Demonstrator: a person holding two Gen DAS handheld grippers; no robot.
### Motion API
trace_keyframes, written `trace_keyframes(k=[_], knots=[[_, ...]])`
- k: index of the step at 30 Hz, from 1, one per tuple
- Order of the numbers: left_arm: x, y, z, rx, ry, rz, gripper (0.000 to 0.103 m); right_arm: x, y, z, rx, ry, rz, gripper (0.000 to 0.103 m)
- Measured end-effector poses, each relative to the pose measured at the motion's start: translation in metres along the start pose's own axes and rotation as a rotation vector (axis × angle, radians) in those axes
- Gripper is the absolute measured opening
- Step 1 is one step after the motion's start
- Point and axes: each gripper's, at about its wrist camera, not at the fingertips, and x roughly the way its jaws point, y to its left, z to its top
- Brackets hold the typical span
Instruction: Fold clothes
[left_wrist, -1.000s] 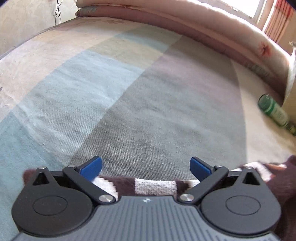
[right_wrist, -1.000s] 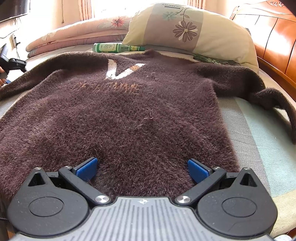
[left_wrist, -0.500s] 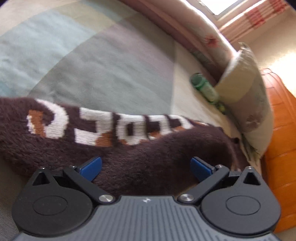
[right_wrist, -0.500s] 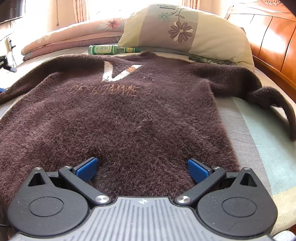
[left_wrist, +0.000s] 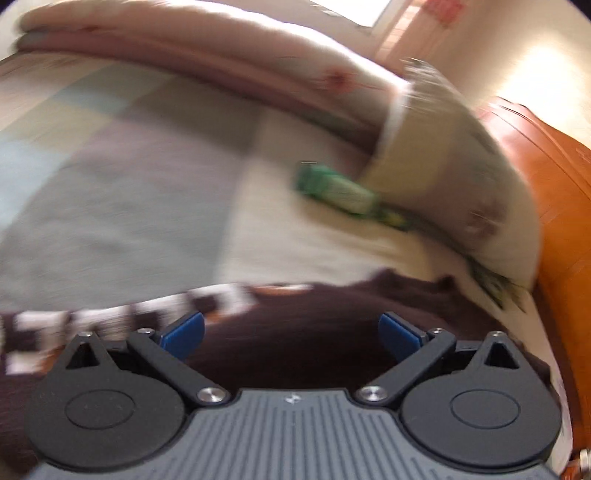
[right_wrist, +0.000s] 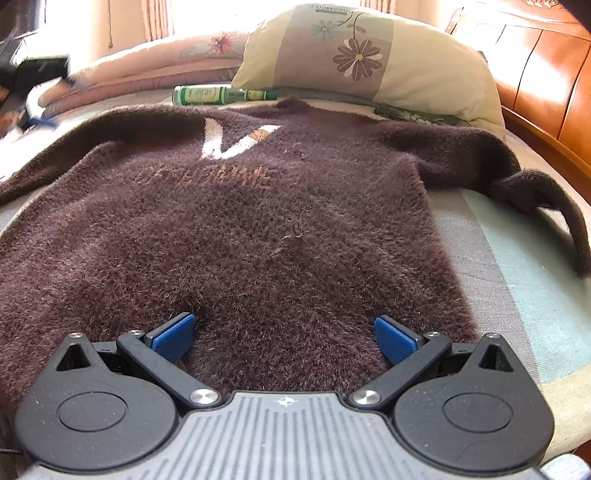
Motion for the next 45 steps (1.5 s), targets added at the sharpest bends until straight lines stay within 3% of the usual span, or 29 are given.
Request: trace_keyframes(k=[1, 5, 11, 14, 19, 23, 27, 30, 33, 35, 39, 45], knots=[[0.006, -0.017, 0.001, 0.032, -0.003, -0.023, 0.1, -0.001, 0.0, 0.001, -0.007, 0.015, 0.005, 0.103], [0.04, -0.028, -0.014, 0.042, 0.046, 0.045, 0.1, -0.011, -0.004, 0.003, -0.036, 0.05, 0.047, 0.103], [0.09, -0.044, -0.037, 0.058, 0.117, 0.146, 0.1, -0.041, -0.021, -0.001, -0.014, 0.006, 0.142, 0.103], [0.073, -0.056, -0.031, 0.039, 0.104, 0.17, 0.1, -0.047, -0.029, 0.006, -0.009, -0.006, 0.188, 0.103], [0.035, -0.086, -0.045, 0.122, 0.102, 0.075, 0.101, -0.034, -0.034, 0.044, -0.017, 0.02, 0.224, 0.103], [0.02, -0.089, -0.068, 0.164, 0.105, -0.013, 0.101, -0.011, -0.023, 0.104, -0.051, 0.029, 0.208, 0.103], [0.016, -0.087, -0.081, 0.239, 0.118, -0.023, 0.101, 0.028, 0.003, 0.18, -0.132, 0.025, 0.156, 0.103], [0.009, -0.081, -0.083, 0.296, 0.133, -0.04, 0.101, 0.072, 0.024, 0.229, -0.114, 0.092, 0.16, 0.103], [-0.001, -0.067, -0.076, 0.292, 0.156, -0.062, 0.101, 0.125, 0.038, 0.271, -0.046, 0.178, 0.149, 0.103], [-0.012, -0.055, -0.068, 0.236, 0.115, -0.084, 0.101, 0.161, 0.047, 0.3, 0.0, 0.235, 0.141, 0.103], [-0.027, -0.041, -0.06, 0.193, 0.075, -0.128, 0.101, 0.228, 0.071, 0.323, 0.053, 0.355, 0.108, 0.103], [-0.016, -0.047, -0.067, 0.241, 0.151, -0.129, 0.101, 0.273, 0.097, 0.308, 0.0, 0.516, 0.082, 0.103]])
